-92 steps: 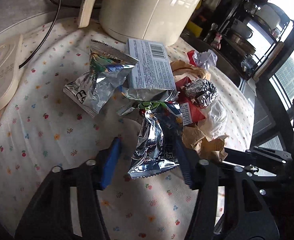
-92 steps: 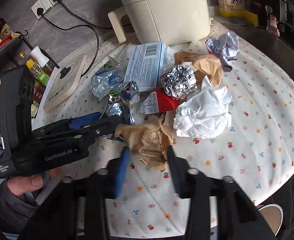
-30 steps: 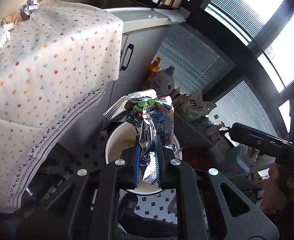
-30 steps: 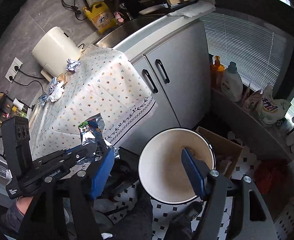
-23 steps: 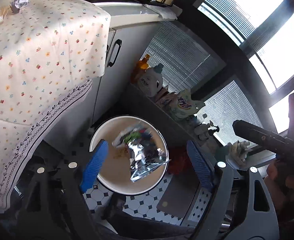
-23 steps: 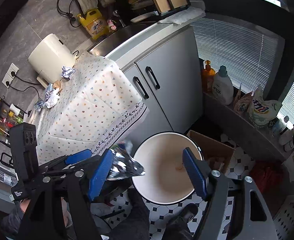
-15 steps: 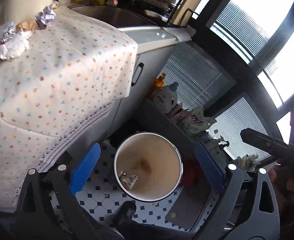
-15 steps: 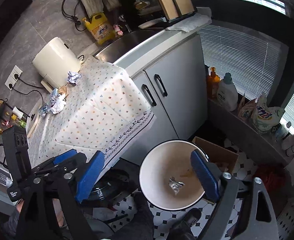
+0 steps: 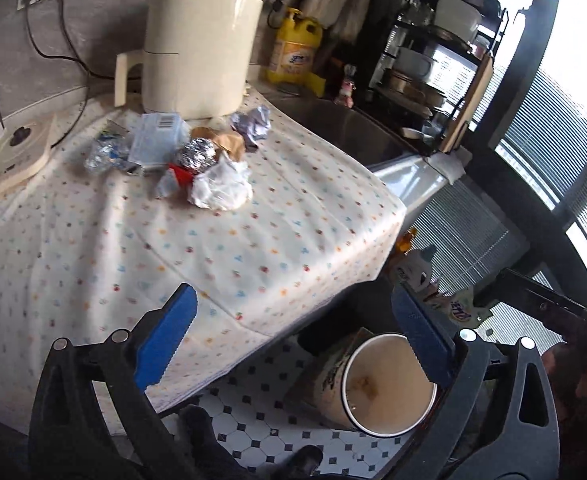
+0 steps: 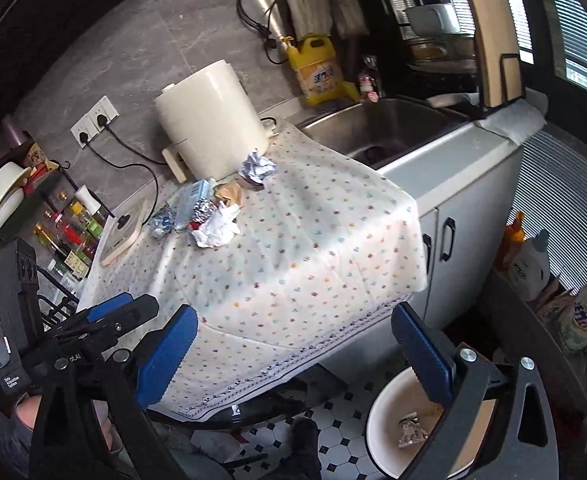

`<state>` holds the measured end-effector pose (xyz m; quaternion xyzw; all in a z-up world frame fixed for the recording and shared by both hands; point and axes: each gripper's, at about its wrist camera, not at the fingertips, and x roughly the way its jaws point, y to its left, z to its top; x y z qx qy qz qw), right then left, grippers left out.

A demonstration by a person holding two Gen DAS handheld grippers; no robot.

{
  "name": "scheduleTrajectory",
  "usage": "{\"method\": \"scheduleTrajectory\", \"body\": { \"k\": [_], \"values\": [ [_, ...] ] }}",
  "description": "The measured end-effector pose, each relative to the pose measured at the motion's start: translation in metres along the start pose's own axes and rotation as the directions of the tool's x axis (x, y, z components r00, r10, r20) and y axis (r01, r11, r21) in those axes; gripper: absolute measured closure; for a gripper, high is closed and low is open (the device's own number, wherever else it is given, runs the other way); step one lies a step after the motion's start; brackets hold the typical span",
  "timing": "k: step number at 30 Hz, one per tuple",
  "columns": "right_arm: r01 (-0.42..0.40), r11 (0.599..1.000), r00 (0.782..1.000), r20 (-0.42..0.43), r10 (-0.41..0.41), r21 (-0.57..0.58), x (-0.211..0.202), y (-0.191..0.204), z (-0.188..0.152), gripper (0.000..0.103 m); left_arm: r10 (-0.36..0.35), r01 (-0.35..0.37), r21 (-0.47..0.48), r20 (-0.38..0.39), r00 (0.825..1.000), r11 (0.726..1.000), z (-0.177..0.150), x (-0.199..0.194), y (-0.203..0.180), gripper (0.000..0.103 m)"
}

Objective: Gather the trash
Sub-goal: 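Return both tools to the counter trash, then grasp a green foil snack bag with the left gripper while the right gripper grasps white tissue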

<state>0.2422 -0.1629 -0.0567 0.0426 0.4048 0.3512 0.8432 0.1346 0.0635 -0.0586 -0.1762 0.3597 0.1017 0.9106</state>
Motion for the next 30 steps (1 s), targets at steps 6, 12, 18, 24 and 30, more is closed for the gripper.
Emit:
{"method": "scheduleTrajectory", "body": {
  "k": [6,12,18,24,30],
  "values": [
    [0.010,0.997,1.000,0.002,-0.010,-0.074,0.036,0.046,0.018,0.008,0.078,-0.076,-0.039,0.058,0.995,0.996,0.019,-0.020,0.044,0.006],
    [0.004,0.996,1.000,-0.015,-0.005,-0.086,0.070,0.076,0.033,0.008,0.131,-0.125,-0.072,0.088,0.988,0.990,0.034,-0.028,0.082,0.006],
    [0.007,0.995,0.999,-0.050,-0.012,-0.096,0.110,0.100,0.043,0.008,0.153,-0.143,-0.110,0.095,0.984,0.984,0.047,-0.026,0.124,0.006],
    [0.039,0.993,0.996,-0.072,-0.047,-0.108,0.156,0.122,0.050,0.008,0.154,-0.144,-0.122,0.080,0.985,0.982,0.059,-0.016,0.165,0.006],
    [0.085,0.990,0.987,-0.130,-0.099,-0.113,0.214,0.137,0.055,0.008,0.145,-0.137,-0.110,0.070,0.987,0.984,0.073,-0.004,0.201,0.006]
  ]
}}
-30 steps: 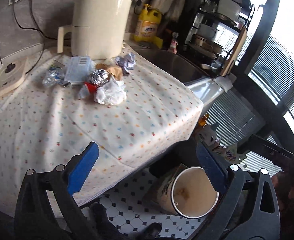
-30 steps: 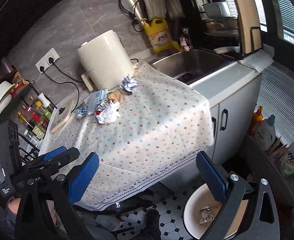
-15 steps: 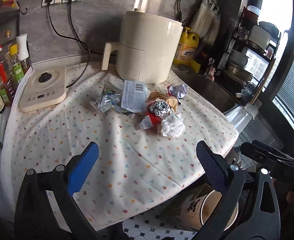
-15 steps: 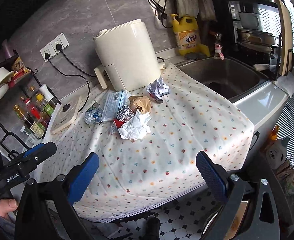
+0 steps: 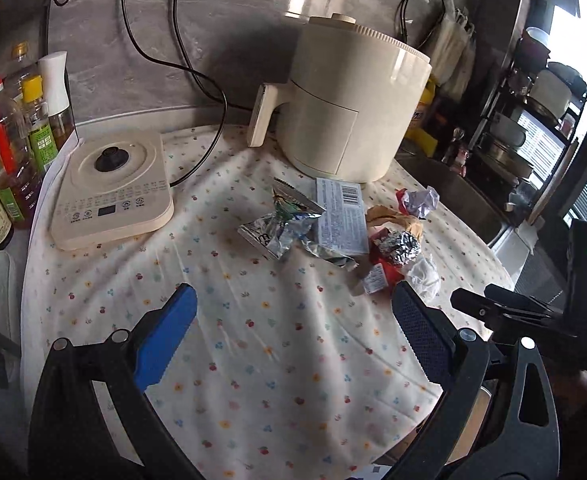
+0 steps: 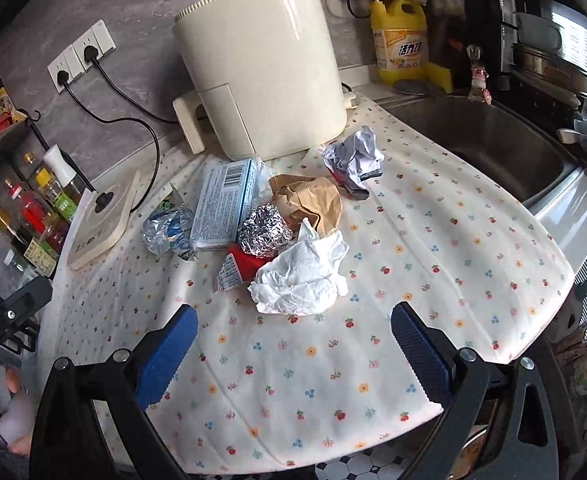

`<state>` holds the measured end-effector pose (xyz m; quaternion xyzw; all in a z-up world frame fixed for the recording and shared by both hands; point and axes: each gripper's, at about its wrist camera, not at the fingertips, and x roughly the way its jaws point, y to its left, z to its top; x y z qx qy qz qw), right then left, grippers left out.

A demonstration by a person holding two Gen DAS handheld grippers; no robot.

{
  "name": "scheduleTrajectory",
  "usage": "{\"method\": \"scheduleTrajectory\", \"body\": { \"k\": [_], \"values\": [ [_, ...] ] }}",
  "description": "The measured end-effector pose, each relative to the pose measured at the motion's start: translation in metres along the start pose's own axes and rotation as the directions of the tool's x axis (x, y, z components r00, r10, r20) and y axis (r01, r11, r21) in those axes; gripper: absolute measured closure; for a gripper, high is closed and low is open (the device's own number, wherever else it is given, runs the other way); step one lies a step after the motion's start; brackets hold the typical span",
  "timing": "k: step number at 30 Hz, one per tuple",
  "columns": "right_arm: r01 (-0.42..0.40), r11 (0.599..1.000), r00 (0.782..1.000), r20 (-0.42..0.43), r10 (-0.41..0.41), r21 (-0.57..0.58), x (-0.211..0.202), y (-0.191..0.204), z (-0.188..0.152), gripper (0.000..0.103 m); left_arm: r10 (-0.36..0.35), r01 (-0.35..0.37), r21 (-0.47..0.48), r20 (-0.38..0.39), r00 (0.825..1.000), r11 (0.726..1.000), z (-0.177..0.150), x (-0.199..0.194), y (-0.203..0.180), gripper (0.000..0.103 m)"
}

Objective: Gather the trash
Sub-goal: 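Grasp a green foil snack bag with the left gripper while the right gripper grasps white tissue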

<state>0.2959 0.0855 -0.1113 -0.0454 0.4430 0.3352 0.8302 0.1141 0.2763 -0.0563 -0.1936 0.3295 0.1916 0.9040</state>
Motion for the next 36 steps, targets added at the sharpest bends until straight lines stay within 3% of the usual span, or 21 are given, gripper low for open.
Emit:
{"method": "scheduleTrajectory", "body": {
  "k": [3,4,6,7,8,20,26,28,30,33,36],
  "values": [
    [0.019,1.000,1.000,-0.013,-0.019,0.016,0.023,0.005,0.004,0.013,-0.006,0.006,-0.007,-0.012,1.000,1.000,0.007,0.011,0.017,0.006],
    [0.026,0.999,0.999,-0.025,-0.025,0.021,0.030,0.006,0.005,0.022,-0.011,0.011,-0.008,-0.017,1.000,1.000,0.010,0.015,0.022,0.006],
    [0.018,1.000,0.997,-0.081,-0.016,0.019,0.046,0.008,0.006,0.054,-0.028,0.027,-0.008,-0.021,0.999,1.000,0.015,0.022,0.030,0.006],
    [0.017,1.000,0.993,-0.120,-0.013,0.026,0.053,0.008,0.007,0.087,-0.037,0.037,-0.005,-0.022,0.999,0.999,0.017,0.026,0.032,0.006],
    [0.017,0.999,0.990,-0.141,-0.010,0.047,0.056,0.006,0.007,0.098,-0.046,0.046,-0.001,-0.024,0.999,0.999,0.019,0.030,0.033,0.006],
    [0.040,0.998,0.996,-0.078,-0.037,0.044,0.023,0.007,0.007,0.101,-0.142,0.143,0.013,-0.066,0.988,0.990,0.037,0.098,0.032,0.008],
    [0.052,0.996,0.998,-0.036,-0.050,0.074,-0.005,0.000,0.007,0.101,-0.151,0.154,0.017,-0.128,0.980,0.988,0.040,0.135,0.020,0.045],
    [0.052,0.996,0.998,-0.027,-0.050,0.073,-0.013,-0.002,0.006,0.101,-0.153,0.158,0.026,-0.144,0.978,0.987,0.039,0.142,0.017,0.061],
    [0.059,0.997,0.998,-0.025,-0.058,0.057,-0.019,-0.003,0.005,0.101,-0.138,0.145,0.036,-0.154,0.978,0.989,0.036,0.145,0.014,0.086],
    [0.066,0.996,0.998,-0.021,-0.065,0.055,-0.023,-0.003,0.003,0.101,-0.128,0.134,0.033,-0.151,0.980,0.990,0.035,0.144,0.015,0.096],
    [0.060,0.997,0.998,-0.010,-0.059,0.056,-0.027,-0.004,0.001,0.101,-0.129,0.134,0.031,-0.130,0.983,0.991,0.036,0.133,0.015,0.097]
  ]
}}
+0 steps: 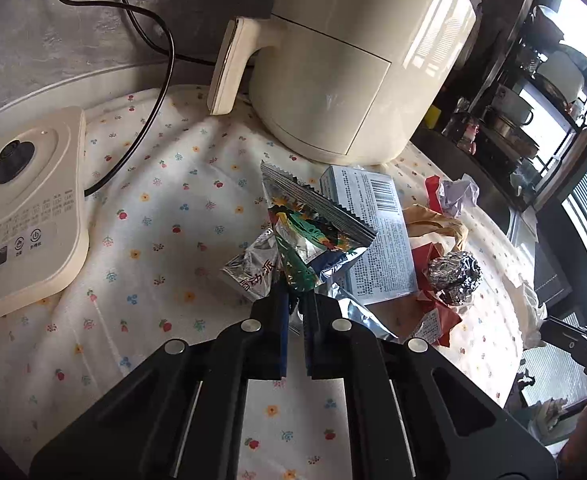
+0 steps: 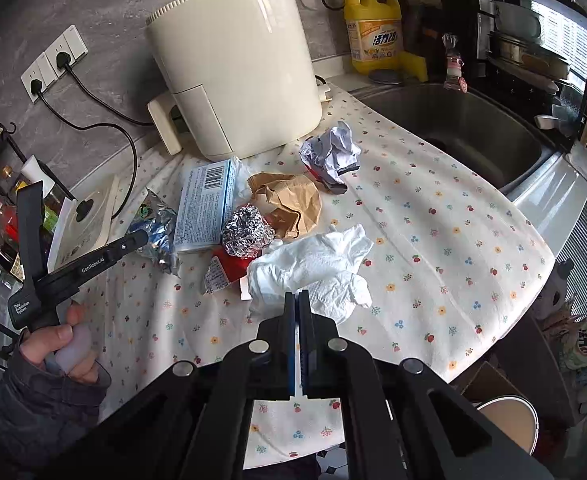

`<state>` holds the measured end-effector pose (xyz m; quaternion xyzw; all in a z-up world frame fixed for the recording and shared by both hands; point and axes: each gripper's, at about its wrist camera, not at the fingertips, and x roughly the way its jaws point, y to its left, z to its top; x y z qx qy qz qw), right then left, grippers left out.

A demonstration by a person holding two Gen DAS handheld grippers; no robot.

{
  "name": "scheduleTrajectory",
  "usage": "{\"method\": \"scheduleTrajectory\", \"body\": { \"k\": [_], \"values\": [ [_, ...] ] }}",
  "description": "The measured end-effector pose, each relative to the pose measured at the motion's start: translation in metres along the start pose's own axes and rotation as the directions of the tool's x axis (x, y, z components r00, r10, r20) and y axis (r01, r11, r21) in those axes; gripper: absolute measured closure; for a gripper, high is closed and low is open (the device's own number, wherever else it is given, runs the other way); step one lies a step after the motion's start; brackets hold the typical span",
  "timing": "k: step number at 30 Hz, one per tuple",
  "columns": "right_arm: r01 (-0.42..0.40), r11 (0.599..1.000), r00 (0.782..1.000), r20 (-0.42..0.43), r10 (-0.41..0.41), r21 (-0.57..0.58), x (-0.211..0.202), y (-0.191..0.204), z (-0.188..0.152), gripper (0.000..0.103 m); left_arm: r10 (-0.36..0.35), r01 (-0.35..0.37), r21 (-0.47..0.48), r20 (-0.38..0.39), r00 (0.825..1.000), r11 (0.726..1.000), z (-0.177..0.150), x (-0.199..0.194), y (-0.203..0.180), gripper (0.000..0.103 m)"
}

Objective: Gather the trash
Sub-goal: 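Grasp a green foil snack bag with the left gripper while the right gripper grasps white tissue, then carry both items over the bin and open both grippers to drop them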

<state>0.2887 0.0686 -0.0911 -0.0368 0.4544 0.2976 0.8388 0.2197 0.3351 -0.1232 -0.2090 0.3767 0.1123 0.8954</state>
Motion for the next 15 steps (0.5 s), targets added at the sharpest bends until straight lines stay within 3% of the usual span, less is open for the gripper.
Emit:
{"method": "scheduleTrajectory", "body": {
  "k": [8,15],
  "values": [
    [-0.039,0.999,0.999,0.030,0.039,-0.001,-0.020,-0.015,-0.011,0.101,-0.005,0.005,0.000,0.053,0.999,1.000,-0.009,-0.041,-0.024,0.097],
    [-0.053,0.998,0.997,0.058,0.051,0.025,-0.055,-0.055,-0.030,0.101,-0.032,0.029,0.041,0.085,0.996,0.999,-0.027,-0.072,-0.081,0.097]
  ]
}}
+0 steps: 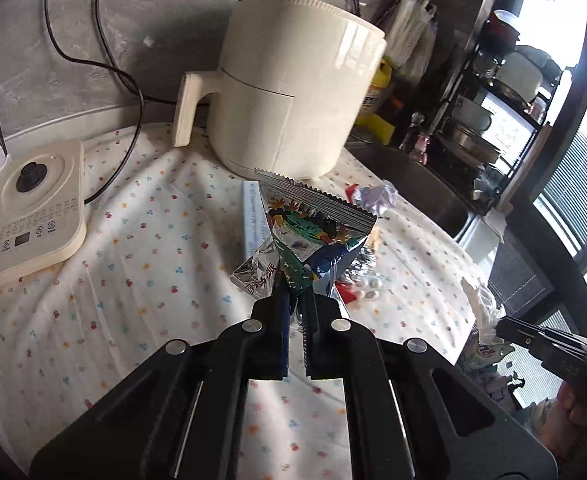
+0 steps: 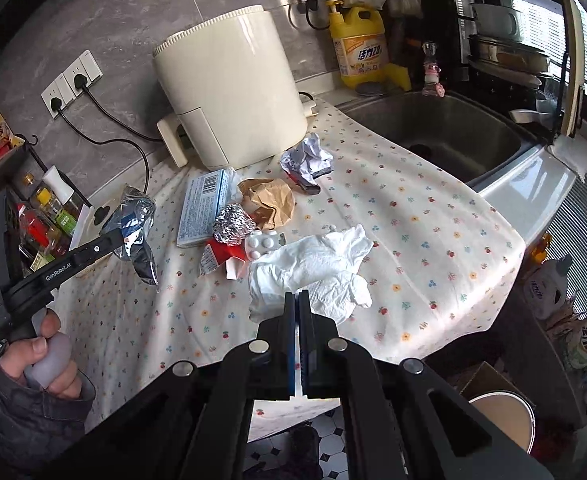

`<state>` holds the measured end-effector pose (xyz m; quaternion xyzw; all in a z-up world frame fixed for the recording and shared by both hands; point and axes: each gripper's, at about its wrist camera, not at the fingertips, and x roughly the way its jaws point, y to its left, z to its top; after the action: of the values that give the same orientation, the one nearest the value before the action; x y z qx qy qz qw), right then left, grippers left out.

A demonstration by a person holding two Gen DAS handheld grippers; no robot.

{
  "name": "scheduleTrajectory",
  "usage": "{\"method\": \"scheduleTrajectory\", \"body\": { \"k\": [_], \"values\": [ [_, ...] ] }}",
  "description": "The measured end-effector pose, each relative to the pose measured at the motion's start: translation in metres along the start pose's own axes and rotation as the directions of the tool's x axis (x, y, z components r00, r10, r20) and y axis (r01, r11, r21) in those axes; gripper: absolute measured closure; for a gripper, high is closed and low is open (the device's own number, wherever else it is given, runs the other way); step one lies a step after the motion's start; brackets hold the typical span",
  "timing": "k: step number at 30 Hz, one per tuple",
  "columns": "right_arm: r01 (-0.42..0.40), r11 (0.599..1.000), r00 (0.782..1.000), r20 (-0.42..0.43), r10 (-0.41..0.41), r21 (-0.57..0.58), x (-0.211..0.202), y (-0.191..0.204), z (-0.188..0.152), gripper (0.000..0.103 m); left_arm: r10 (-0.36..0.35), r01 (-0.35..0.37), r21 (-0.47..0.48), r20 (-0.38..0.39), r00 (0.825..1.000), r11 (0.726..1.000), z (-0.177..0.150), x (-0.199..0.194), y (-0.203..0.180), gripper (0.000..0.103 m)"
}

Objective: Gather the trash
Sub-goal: 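Carry both items over the bin and open both grippers to drop them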

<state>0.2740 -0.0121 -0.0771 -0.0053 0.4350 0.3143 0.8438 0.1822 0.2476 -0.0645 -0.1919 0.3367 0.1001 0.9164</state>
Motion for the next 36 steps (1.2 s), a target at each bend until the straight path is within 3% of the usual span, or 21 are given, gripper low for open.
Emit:
{"method": "scheduleTrajectory", "body": {
  "k": [8,12,22,31,36],
  "values": [
    [0.022,0.997,1.000,0.010,-0.023,0.071,-0.045,-0.068,-0.030,0.101,-0.078,0.082,0.077,-0.059,0.995,0.994,-0.035,-0.001,-0.093,0.097],
    [0.076,0.994,0.997,0.010,-0.077,0.075,-0.063,-0.101,-0.049,0.101,-0.108,0.120,0.114,-0.106,0.989,0.986,-0.056,0.008,-0.136,0.097],
    [0.106,0.982,0.994,-0.041,-0.101,0.155,-0.092,-0.187,-0.107,0.101,-0.142,0.181,0.164,-0.222,0.965,0.970,-0.116,0.034,-0.226,0.097],
    [0.114,0.971,0.984,-0.158,-0.081,0.211,-0.087,-0.242,-0.168,0.100,-0.137,0.206,0.187,-0.326,0.936,0.961,-0.174,0.061,-0.279,0.097],
    [0.152,0.958,0.964,-0.252,-0.088,0.245,-0.078,-0.269,-0.199,0.094,-0.124,0.216,0.206,-0.384,0.915,0.955,-0.202,0.074,-0.297,0.097]
  ]
}}
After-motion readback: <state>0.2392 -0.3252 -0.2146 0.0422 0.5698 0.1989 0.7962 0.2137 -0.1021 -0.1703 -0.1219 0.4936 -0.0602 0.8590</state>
